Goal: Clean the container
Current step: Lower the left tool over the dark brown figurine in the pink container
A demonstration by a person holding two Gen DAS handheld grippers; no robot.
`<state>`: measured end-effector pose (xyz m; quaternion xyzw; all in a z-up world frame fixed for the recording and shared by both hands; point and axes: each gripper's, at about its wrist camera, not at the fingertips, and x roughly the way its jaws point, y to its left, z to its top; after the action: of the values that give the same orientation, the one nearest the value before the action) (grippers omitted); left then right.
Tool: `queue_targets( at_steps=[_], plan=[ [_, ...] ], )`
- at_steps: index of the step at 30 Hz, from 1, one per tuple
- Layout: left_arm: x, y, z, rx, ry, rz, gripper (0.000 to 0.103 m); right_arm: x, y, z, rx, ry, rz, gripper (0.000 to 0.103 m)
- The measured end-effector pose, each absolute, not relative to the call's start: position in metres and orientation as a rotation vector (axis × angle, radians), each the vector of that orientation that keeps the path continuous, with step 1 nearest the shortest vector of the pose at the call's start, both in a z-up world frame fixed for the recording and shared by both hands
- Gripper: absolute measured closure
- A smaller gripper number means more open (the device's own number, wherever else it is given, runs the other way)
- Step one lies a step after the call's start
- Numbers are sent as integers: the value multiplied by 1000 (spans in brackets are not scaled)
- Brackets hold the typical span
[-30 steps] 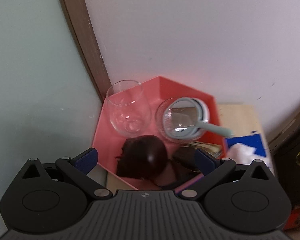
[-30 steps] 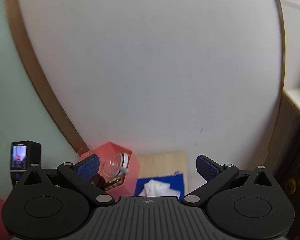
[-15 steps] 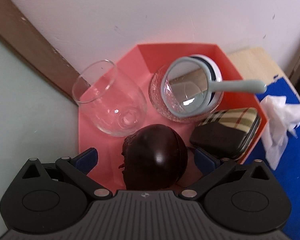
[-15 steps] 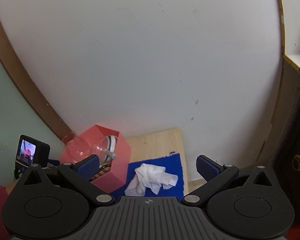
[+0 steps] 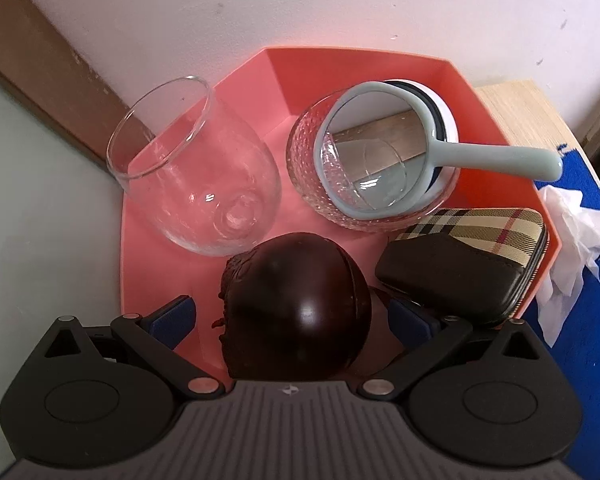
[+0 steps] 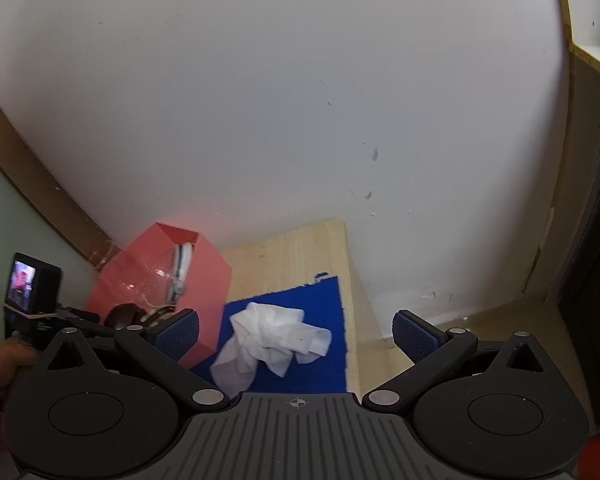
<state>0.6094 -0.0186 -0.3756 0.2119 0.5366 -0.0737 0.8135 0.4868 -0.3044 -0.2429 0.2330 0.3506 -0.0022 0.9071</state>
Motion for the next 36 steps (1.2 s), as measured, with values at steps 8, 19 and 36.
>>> queue_targets(
  at_steps=[8, 19, 36],
  plan=[
    [617, -18, -376, 440, 1156, -186, 6, 486, -315, -258, 507, 740, -35, 0],
    [618, -21, -373, 449, 1145, -217, 20, 485, -311, -267, 523, 747, -17, 0],
    [599, -8, -326, 299, 956, -169, 21, 487, -309, -265, 521, 722, 13, 0]
  ],
)
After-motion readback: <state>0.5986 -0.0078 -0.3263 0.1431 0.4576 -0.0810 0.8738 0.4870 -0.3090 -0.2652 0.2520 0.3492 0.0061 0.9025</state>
